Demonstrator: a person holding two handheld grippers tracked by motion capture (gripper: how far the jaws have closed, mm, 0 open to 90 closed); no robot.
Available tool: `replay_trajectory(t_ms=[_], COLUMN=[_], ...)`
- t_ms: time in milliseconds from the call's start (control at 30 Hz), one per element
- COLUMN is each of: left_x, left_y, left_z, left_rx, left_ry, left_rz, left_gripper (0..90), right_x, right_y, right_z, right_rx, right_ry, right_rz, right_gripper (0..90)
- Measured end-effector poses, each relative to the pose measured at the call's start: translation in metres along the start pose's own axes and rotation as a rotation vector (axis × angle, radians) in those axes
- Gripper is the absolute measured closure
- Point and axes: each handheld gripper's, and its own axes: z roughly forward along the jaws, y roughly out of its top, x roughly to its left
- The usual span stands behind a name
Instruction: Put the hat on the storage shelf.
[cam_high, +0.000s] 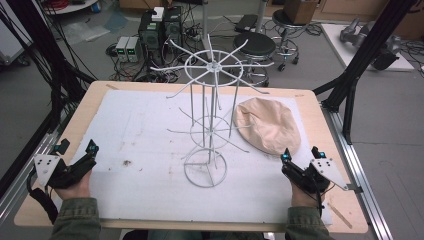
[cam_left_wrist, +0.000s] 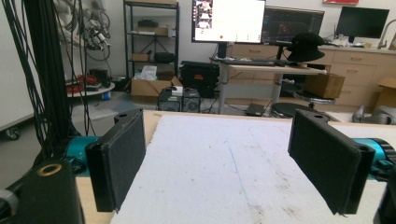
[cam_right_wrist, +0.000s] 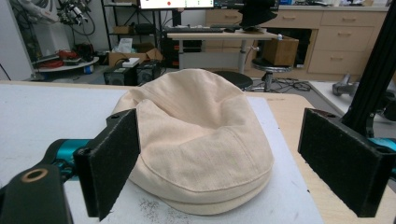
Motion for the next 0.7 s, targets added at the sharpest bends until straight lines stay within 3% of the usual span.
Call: replay_trajectory(t_ms=[700], left_x=[-0.0009], left_y=[-0.0001], left_z=[0.0011], left_rx=[-0.001], left_ry=[-0.001], left_rz=[-0.001], left_gripper=[19.5], right_x=[-0.0026], right_y=[0.0002], right_z=[-0.0017], right_rx=[-0.004], right_ry=[-0.010], right_rz=[0.012], right_gripper=[12.2])
